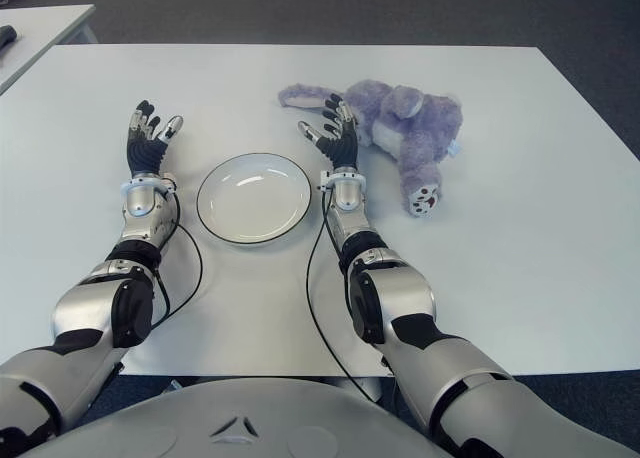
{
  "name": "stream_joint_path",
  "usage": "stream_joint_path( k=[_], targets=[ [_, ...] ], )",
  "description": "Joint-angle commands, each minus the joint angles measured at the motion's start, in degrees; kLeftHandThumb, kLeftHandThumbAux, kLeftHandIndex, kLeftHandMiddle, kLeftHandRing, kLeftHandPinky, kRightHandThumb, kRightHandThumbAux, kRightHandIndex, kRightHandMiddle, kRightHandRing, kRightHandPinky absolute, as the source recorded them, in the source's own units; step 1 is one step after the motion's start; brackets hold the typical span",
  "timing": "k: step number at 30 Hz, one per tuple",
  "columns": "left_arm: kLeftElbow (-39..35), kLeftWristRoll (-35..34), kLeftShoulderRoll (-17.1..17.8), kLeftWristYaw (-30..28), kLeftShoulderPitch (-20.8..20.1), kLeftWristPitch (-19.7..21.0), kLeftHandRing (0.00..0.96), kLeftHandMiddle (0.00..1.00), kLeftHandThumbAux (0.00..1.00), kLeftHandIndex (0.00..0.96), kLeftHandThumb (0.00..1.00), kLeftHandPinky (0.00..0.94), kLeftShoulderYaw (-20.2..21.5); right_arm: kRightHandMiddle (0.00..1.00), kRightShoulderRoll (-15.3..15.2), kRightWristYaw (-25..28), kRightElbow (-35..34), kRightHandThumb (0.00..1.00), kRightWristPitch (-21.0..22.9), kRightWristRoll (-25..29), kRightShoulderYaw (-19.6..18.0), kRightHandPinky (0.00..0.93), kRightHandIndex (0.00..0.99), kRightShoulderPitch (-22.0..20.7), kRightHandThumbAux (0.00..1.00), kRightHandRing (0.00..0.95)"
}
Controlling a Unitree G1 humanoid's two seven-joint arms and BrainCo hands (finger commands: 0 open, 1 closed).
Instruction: Put the doll into the plate.
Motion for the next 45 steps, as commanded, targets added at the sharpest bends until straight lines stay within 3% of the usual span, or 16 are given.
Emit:
stream_joint_path(
  k=[1,9,23,35,42,45],
  targets=[
    [9.29,-0.28,-8.63,-0.17,14.16,3.69,0.0,0.015,0.663,0.02,0.0,0.003,-0.48,0.168,1.1,1.02,1.85,0.004,-2.97,0.8,0.05,0.217,0.113,-0.96,0.808,0.183],
    [9.43,-0.52,-8.83,-0.24,13.86,3.84,0.0,0.014,0.649,0.02,0.0,0.004,-0.19,0.163,-0.68,4.71,0.27,0.0,-7.11,3.95,-1.99,0.23,0.096,-3.15,0.773,0.183],
    [9.42,-0.66,-9.21,-0.24,13.37,4.0,0.0,0.013,0.653,0.022,0.0,0.0,-0.08,0.189,-2.84,12.08,-0.71,0.115,-11.17,8.81,-5.13,0.255,0.116,-7.38,0.67,0.21],
    [9.37,-0.56,-9.2,0.25,13.09,3.71,0.001,0.013,0.655,0.029,0.0,0.01,-0.07,0.202,-4.7,10.83,-0.48,0.128,-12.98,6.19,-3.64,0.23,0.135,-9.7,0.632,0.212],
    [9.43,-0.65,-9.03,0.05,12.99,4.33,0.004,0.016,0.654,0.029,0.0,0.007,0.01,0.199,-5.74,10.5,-0.26,0.143,-11.47,5.73,-3.28,0.213,0.121,-12.33,0.607,0.206],
    [9.47,-0.64,-8.93,-0.19,12.93,4.63,0.0,0.012,0.666,0.025,0.0,0.0,-0.03,0.164,-6.73,9.86,-0.39,0.156,-10.74,4.91,-2.75,0.162,0.086,-14.0,0.604,0.168]
  ],
)
